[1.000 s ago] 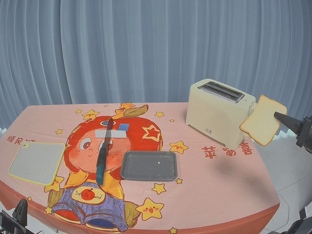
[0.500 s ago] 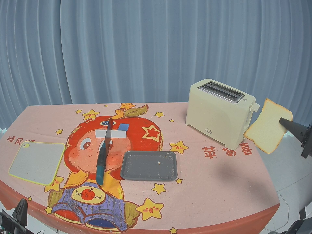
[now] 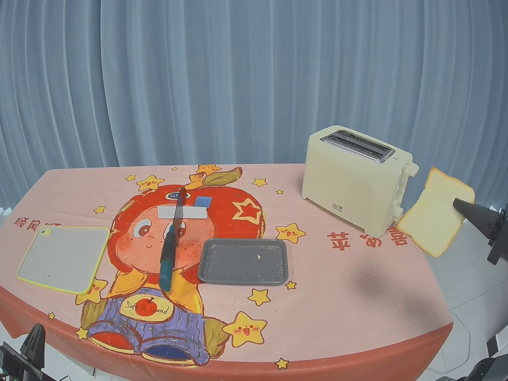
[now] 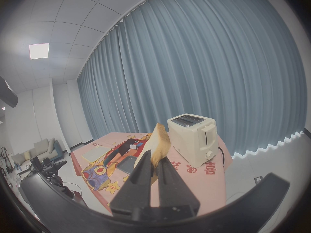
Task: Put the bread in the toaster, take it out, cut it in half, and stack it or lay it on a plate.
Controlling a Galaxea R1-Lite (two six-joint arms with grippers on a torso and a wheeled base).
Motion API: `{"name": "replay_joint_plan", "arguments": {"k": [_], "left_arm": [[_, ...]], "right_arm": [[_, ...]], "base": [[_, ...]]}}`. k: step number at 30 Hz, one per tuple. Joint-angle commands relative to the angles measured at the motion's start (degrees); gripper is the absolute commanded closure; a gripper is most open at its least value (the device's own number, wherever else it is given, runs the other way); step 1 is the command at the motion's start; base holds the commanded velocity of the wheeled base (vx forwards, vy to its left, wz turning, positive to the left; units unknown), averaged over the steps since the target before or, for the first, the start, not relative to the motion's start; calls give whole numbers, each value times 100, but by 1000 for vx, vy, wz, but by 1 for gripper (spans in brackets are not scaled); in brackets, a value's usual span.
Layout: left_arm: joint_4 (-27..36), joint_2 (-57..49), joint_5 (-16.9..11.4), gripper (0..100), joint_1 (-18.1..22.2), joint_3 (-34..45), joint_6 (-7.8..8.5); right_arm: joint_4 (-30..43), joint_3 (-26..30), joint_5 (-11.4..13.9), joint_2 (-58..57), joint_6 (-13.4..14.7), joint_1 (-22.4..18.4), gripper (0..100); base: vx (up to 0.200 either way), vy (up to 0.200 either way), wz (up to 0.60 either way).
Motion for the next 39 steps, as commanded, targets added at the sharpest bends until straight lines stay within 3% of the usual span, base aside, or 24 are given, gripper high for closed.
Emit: {"name": "replay_joint_plan", "arguments": {"k": [1, 14, 18, 39], "left_arm": [[-2, -93, -1, 100, 0, 101, 5], [-2, -93, 8, 100, 0, 101, -4], [-2, -93, -1, 100, 0, 101, -4], [-2, -93, -1, 100, 0, 101, 5]], "right_arm": [[-30, 46, 8, 40, -10, 5, 100], [-56, 55, -10, 75, 43, 102, 100], [-56, 28, -18, 84, 122, 251, 100], [-38, 63, -18, 101, 122, 260, 100]], "base": [[-200, 0, 0], [-15, 0, 0], [0, 200, 0], [0, 200, 0]]}}
